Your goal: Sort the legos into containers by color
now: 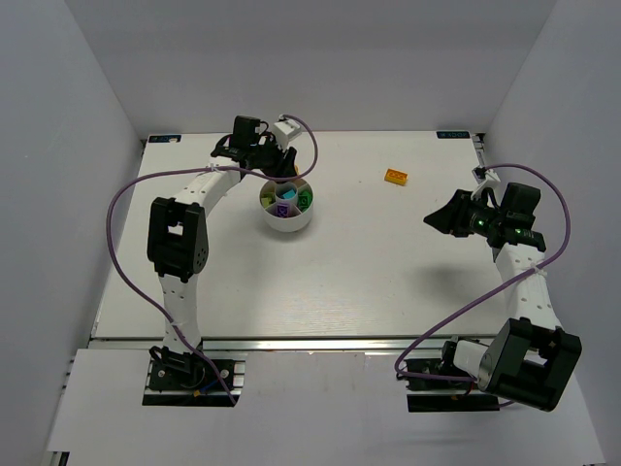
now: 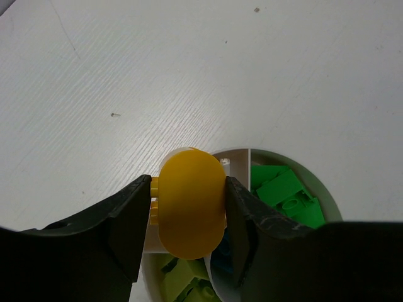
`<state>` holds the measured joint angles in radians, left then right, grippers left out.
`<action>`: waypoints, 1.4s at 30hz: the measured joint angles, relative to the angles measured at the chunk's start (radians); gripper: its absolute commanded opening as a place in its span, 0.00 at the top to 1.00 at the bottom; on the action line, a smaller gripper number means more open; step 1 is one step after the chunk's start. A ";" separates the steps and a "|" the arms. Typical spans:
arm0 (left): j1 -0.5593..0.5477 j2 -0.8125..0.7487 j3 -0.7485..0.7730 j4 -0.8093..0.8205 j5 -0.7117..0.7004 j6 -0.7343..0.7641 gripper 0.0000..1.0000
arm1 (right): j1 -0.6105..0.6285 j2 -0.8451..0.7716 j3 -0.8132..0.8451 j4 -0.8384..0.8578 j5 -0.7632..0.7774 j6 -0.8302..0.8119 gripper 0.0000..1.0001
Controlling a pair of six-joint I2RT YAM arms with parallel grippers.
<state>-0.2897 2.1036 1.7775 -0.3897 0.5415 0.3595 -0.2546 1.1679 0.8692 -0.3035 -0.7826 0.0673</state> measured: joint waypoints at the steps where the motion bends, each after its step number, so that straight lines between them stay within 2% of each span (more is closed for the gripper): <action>1: 0.000 0.000 0.000 0.000 0.002 0.002 0.39 | 0.000 0.000 0.000 0.000 0.000 0.000 0.59; 5: 0.000 0.000 0.000 0.001 0.010 0.007 0.32 | 0.000 0.000 0.000 0.000 0.000 0.000 0.59; 13: 0.000 0.000 0.000 0.000 0.021 0.010 0.27 | 0.000 0.000 0.000 0.000 -0.003 0.000 0.59; 26: 0.000 0.000 -0.002 -0.006 0.023 0.038 0.34 | 0.000 0.006 0.000 0.000 -0.006 0.000 0.59; 34: 0.000 -0.002 -0.024 -0.001 0.076 0.106 0.37 | 0.001 0.006 0.000 0.000 -0.006 0.000 0.59; 42: 0.000 -0.048 -0.106 0.059 0.107 0.169 0.37 | 0.001 0.006 0.000 0.000 -0.006 0.000 0.59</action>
<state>-0.2897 2.0560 1.6718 -0.3309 0.6483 0.5285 -0.2539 1.1736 0.8692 -0.3035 -0.7887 0.0673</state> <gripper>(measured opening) 0.628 0.406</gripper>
